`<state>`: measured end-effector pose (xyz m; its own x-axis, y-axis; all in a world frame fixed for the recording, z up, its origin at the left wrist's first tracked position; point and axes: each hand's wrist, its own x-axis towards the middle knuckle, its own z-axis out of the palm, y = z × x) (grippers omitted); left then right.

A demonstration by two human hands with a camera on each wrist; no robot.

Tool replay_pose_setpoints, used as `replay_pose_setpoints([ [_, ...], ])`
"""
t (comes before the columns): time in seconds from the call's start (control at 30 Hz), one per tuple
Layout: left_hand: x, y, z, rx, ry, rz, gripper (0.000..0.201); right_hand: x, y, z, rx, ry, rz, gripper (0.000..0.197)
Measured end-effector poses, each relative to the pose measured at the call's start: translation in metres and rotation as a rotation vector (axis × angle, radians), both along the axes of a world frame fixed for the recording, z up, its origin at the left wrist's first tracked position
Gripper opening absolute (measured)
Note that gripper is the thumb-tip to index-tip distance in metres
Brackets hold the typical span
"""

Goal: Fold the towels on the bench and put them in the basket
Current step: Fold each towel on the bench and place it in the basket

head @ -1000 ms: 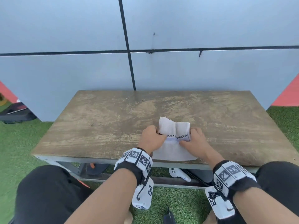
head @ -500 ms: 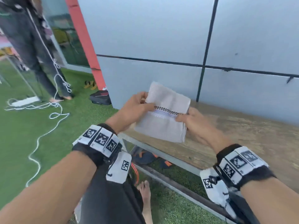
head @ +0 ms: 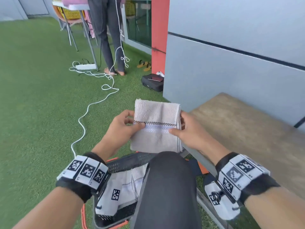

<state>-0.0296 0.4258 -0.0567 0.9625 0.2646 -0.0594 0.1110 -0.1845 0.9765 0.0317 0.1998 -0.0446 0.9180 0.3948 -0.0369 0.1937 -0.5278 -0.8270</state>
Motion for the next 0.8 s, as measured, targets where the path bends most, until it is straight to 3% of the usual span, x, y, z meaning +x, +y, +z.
replay_pose_setpoints([
  [0.17, 0.0, 0.029, -0.109, -0.009, 0.247, 0.057, 0.025, 0.021, 0.032, -0.099, -0.196, 0.136, 0.137, 0.031],
  [0.27, -0.004, 0.038, -0.175, 0.078, 0.422, 0.05, 0.027, 0.026, 0.05, -0.161, -0.397, 0.211, 0.249, 0.03],
  [0.4, -0.001, 0.036, -0.242, 0.152, 0.642, 0.012, 0.022, 0.025, 0.059, -0.223, -0.509, 0.322, 0.229, 0.05],
  [0.53, 0.006, 0.035, -0.285, 0.181, 0.793, -0.006, 0.028, 0.025, 0.061, -0.258, -0.509, 0.315, 0.262, 0.058],
  [0.7, 0.014, 0.03, -0.316, 0.17, 0.886, 0.012, 0.026, 0.024, 0.075, -0.285, -0.671, 0.081, 0.377, 0.06],
  [0.8, 0.019, 0.027, -0.326, 0.2, 0.89, 0.033, 0.025, 0.024, 0.083, -0.291, -0.732, 0.033, 0.417, 0.062],
])
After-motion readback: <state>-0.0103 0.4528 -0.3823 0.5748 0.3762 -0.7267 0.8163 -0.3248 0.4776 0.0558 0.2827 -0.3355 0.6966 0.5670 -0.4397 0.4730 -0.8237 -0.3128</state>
